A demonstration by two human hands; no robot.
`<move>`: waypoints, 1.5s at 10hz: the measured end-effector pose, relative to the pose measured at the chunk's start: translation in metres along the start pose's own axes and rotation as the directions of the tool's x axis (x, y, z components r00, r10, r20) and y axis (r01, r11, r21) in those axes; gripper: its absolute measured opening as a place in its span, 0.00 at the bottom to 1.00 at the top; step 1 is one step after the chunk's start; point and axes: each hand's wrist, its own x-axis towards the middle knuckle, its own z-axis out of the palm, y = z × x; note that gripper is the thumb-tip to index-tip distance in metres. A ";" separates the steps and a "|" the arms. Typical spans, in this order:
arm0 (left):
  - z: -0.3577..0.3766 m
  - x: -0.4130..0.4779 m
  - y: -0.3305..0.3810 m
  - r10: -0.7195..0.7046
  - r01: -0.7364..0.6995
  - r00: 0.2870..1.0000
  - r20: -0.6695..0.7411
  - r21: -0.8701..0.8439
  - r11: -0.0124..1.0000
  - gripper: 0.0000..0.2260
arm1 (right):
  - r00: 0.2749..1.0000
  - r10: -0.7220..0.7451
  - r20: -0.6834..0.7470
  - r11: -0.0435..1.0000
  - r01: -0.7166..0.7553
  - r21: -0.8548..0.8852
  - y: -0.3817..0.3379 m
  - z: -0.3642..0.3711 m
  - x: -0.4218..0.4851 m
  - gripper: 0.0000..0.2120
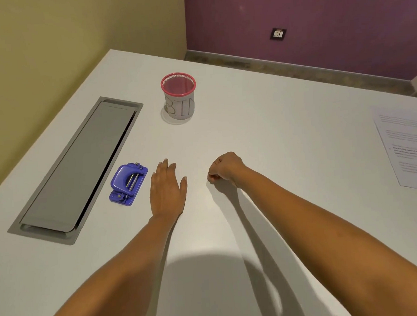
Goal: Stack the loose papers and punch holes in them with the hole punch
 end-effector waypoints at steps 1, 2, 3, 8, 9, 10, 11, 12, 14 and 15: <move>0.004 0.000 0.000 -0.012 0.013 1.000 -0.019 0.041 0.999 0.21 | 0.998 -0.063 0.003 0.996 0.063 -0.066 -0.025 -0.006 0.005 0.10; 0.006 0.005 0.001 -0.019 0.021 0.999 -0.037 0.062 0.998 0.21 | 0.987 -0.152 -0.042 0.985 0.155 0.072 -0.066 -0.018 0.017 0.06; 0.007 0.004 0.000 -0.018 0.021 0.999 -0.035 0.078 0.997 0.21 | 0.957 -0.256 -0.136 0.950 0.275 0.148 -0.109 -0.027 0.030 0.04; 0.012 0.007 -0.001 -0.038 0.043 0.998 -0.054 0.087 0.995 0.21 | 0.768 -0.625 -0.140 0.723 0.503 -0.473 -0.165 -0.023 0.102 0.14; 0.012 0.006 0.000 -0.036 0.041 0.998 -0.053 0.082 0.996 0.21 | 0.733 -0.657 -0.178 0.714 0.529 -0.458 -0.165 -0.022 0.103 0.16; 0.011 0.006 0.000 -0.031 0.036 0.998 -0.055 0.078 0.996 0.20 | 0.681 -0.675 -0.283 0.727 0.548 -0.413 -0.166 -0.020 0.103 0.14; 0.011 0.006 0.001 -0.030 0.035 0.998 -0.059 0.072 0.997 0.20 | 0.656 -0.684 -0.318 0.726 0.572 -0.382 -0.167 -0.018 0.102 0.09; 0.010 0.006 0.001 -0.033 0.037 0.998 -0.059 0.073 0.997 0.21 | 0.681 -0.661 -0.314 0.745 0.550 -0.377 -0.167 -0.019 0.100 0.11; 0.009 0.005 0.003 -0.019 0.023 0.997 -0.074 0.054 0.998 0.21 | 0.666 -0.677 -0.312 0.731 0.561 -0.388 -0.147 -0.022 0.087 0.14; 0.010 0.004 0.002 -0.024 0.030 0.996 -0.090 0.070 0.997 0.21 | 0.619 -0.678 -0.396 0.735 0.579 -0.353 -0.128 -0.021 0.077 0.11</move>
